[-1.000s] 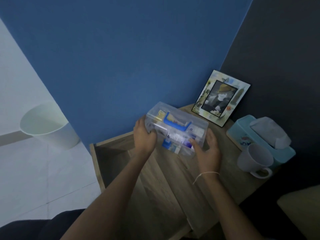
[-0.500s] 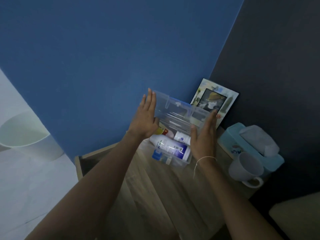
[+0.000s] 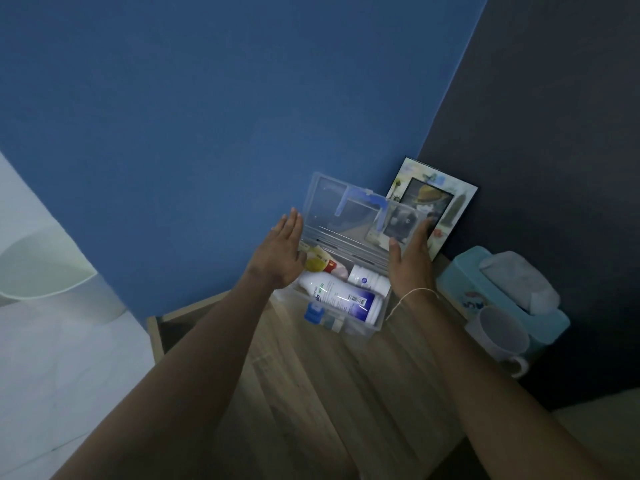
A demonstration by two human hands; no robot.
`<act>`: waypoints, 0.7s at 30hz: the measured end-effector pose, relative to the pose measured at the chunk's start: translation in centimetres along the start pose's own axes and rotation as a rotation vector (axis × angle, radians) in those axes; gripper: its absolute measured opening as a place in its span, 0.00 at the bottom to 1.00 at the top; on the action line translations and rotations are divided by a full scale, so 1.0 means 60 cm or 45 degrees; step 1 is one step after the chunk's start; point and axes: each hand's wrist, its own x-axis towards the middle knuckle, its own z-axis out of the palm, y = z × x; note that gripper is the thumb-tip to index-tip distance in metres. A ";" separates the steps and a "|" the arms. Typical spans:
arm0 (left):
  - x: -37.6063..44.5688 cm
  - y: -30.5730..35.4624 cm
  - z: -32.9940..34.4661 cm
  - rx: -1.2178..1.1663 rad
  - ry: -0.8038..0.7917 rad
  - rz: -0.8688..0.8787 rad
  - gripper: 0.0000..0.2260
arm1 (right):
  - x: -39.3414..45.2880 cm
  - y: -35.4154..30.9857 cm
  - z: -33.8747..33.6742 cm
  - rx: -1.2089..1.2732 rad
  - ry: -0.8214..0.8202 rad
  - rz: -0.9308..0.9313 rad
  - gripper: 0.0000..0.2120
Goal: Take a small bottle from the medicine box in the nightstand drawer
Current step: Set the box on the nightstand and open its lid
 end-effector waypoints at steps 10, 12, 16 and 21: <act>-0.103 0.015 0.043 -0.152 0.239 -0.045 0.26 | -0.179 0.068 0.016 0.000 0.213 0.034 0.26; -0.131 0.025 0.055 -0.155 0.289 -0.024 0.26 | -0.240 0.092 0.036 -0.138 0.164 0.082 0.25; -0.186 0.048 0.092 -0.088 0.304 0.039 0.25 | -0.310 0.121 0.066 -0.487 -0.114 0.044 0.26; -0.232 0.054 0.139 -0.038 0.192 0.009 0.25 | -0.313 0.123 0.070 -0.676 -0.260 -0.003 0.27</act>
